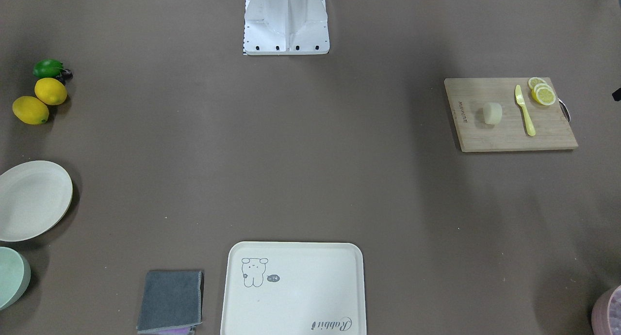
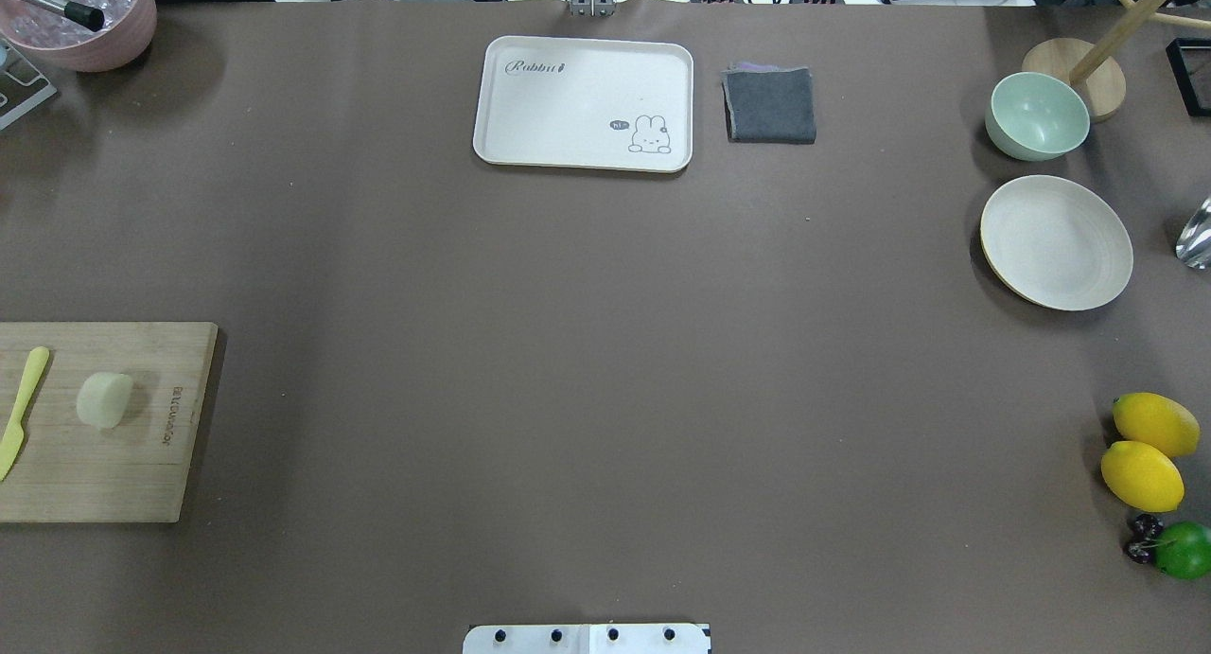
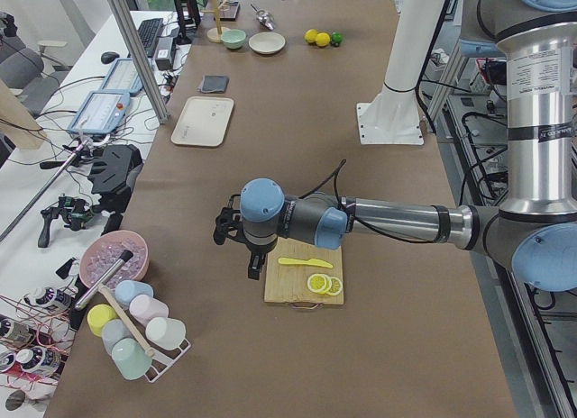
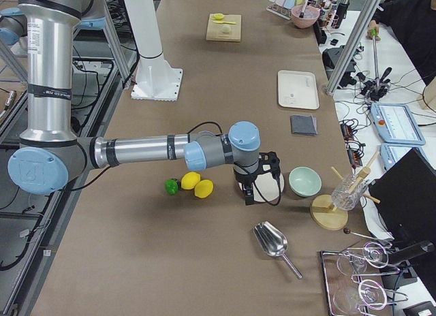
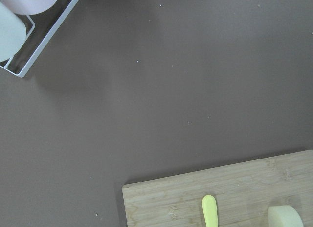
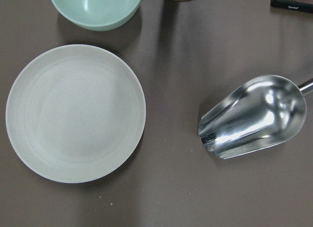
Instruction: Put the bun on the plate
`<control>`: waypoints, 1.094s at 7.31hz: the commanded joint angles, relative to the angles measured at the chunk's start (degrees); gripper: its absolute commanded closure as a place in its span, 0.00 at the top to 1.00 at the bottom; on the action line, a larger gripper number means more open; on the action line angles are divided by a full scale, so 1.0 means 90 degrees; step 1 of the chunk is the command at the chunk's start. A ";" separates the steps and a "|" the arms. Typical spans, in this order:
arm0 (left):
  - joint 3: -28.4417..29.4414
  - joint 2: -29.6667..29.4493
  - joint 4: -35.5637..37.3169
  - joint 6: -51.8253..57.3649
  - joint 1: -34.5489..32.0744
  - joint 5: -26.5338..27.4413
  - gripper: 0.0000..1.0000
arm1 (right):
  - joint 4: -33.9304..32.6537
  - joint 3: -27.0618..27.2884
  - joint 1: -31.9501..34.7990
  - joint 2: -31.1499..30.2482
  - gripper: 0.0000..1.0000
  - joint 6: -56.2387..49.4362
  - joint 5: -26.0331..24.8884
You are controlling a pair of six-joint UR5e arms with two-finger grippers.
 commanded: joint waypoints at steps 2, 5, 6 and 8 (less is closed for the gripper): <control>-0.0062 0.0090 -0.0386 -0.0317 0.0056 0.0001 0.98 | -0.0009 -0.0045 -0.0002 -0.0031 1.00 0.0007 0.0022; -0.0130 0.0158 -0.0406 -0.0386 0.0056 0.0011 0.98 | -0.0009 -0.0036 -0.0012 -0.0021 1.00 0.0027 0.0080; -0.0141 0.0139 -0.0406 -0.0386 0.0066 -0.0008 0.97 | -0.0009 -0.0045 -0.0012 -0.0021 1.00 0.0075 0.0168; -0.0140 0.0149 -0.0416 -0.0337 0.0066 0.0001 0.97 | -0.0009 -0.0152 -0.0167 -0.0002 1.00 0.0358 0.0352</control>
